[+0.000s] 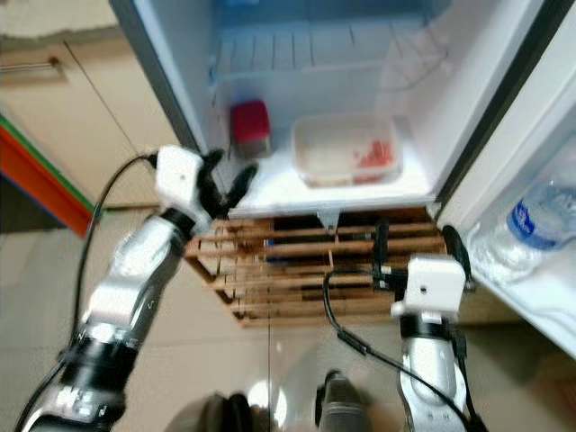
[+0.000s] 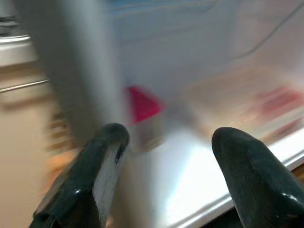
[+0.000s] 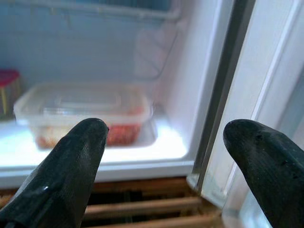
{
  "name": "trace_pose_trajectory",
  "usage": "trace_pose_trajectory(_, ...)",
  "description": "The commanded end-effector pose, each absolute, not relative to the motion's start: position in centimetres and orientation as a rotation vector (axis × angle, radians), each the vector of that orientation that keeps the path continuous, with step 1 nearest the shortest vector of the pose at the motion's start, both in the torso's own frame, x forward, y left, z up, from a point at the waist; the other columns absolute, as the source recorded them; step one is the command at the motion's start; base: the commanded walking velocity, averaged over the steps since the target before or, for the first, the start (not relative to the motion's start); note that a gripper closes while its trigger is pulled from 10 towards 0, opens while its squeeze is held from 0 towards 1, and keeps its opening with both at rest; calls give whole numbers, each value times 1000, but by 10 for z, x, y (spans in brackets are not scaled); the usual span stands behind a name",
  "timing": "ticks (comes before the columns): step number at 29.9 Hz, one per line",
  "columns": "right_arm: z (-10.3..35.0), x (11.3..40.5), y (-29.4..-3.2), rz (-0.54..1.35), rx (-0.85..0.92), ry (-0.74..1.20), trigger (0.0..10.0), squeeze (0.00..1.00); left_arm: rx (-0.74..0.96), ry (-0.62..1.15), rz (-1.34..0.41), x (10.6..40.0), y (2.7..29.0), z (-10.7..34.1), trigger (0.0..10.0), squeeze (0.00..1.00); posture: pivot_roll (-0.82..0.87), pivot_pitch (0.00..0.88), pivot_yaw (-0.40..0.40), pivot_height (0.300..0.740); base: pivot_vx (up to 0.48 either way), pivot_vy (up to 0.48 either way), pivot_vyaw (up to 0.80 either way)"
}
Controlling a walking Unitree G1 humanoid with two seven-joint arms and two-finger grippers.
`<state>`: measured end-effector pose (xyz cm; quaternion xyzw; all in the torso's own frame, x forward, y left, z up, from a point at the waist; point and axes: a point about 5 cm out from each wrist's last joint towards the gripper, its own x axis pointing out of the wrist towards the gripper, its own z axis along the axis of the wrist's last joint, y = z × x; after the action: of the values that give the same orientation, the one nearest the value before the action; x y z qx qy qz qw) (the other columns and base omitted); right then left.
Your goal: Restocking fridge
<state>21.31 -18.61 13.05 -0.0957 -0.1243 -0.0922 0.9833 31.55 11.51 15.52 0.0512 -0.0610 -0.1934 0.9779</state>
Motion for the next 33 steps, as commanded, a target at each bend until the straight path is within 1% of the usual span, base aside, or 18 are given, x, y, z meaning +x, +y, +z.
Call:
trace_pose_trajectory(1, 127, 213, -188, -198, -177, -240, 10000, 0, 148, -120, -353, 312, 121, 148, 10000, 0, -54, 73, 76, 740, 0, 0, 0)
trace_pose_trajectory(2, 125, 215, -188, -202, -170, -236, 10000, 0, 166, -89, -330, 306, 127, 131, 10000, 0, -66, 63, 78, 740, 0, 0, 0)
trace_pose_trajectory(3, 124, 216, -188, -203, -168, -234, 10000, 0, 140, -65, -321, 304, 129, 125, 10000, 0, -66, 63, 78, 740, 0, 0, 0)
trace_pose_trajectory(5, 123, 218, -188, -215, -154, -237, 10000, 0, 153, -43, -317, 303, 128, 119, 10000, 0, -74, 53, 81, 740, 0, 0, 0)
trace_pose_trajectory(6, 123, 218, -188, -222, -141, -233, 10000, 0, 132, -36, -306, 304, 126, 120, 10000, 0, -74, 53, 81, 740, 0, 0, 0)
trace_pose_trajectory(7, 120, 218, -190, -244, -104, -218, 10000, 0, 136, -32, -301, 305, 124, 120, 10000, 0, -78, 51, 80, 740, 0, 0, 0)
trace_pose_trajectory(9, 108, 217, -199, -309, 31, -151, 10000, 0, 91, 2, -281, 308, 121, 119, 10000, 0, -86, 50, 81, 740, 0, 0, 0)
trace_pose_trajectory(10, 104, 216, -200, -309, 50, -136, 10000, 0, 91, 11, -281, 308, 119, 118, 10000, 0, -87, 50, 81, 740, 0, 0, 0)
trace_pose_trajectory(13, 96, 214, -200, -283, 33, -117, 10000, 0, 60, 20, -279, 306, 120, 112, 10000, 0, -96, 45, 82, 740, 0, 0, 0)
trace_pose_trajectory(15, 90, 208, -201, -263, -27, -105, 10000, 0, 60, -11, -252, 302, 130, 111, 10000, 0, -98, 46, 83, 740, 0, 0, 0)
trace_pose_trajectory(17, 89, 207, -200, -256, -41, -104, 10000, 0, 60, -22, -251, 301, 132, 111, 10000, 0, -97, 47, 83, 740, 0, 0, 0)
trace_pose_trajectory(18, 87, 204, -200, -250, -78, -114, 10000, 0, 114, -111, -266, 295, 137, 117, 10000, 0, -93, 51, 84, 740, 0, 0, 0)
trace_pose_trajectory(20, 88, 202, -200, -244, -117, -139, 10000, 0, 191, -216, -280, 288, 139, 123, 10000, 0, -89, 52, 84, 740, 0, 0, 0)
trace_pose_trajectory(22, 88, 202, -200, -243, -137, -155, 10000, 0, 197, -223, -257, 287, 142, 123, 10000, 0, -88, 53, 85, 740, 0, 0, 0)
trace_pose_trajectory(24, 87, 204, -198, -248, -129, -175, 10000, 0, 223, -173, -209, 289, 145, 114, 10000, 0, -88, 48, 86, 740, 0, 0, 0)
trace_pose_trajectory(28, 87, 209, -194, -252, -77, -176, 10000, 0, 205, -68, -225, 292, 140, 101, 10000, 0, -92, 47, 90, 740, 0, 0, 0)
trace_pose_trajectory(31, 83, 215, -200, -318, 51, -152, 10000, 0, 28, 57, -213, 298, 136, 87, 10000, 0, -96, 44, 92, 740, 0, 0, 0)
trace_pose_trajectory(33, 82, 216, -201, -331, 66, -154, 10000, 0, -21, 74, -196, 300, 136, 85, 10000, 0, -96, 44, 92, 740, 0, 0, 0)
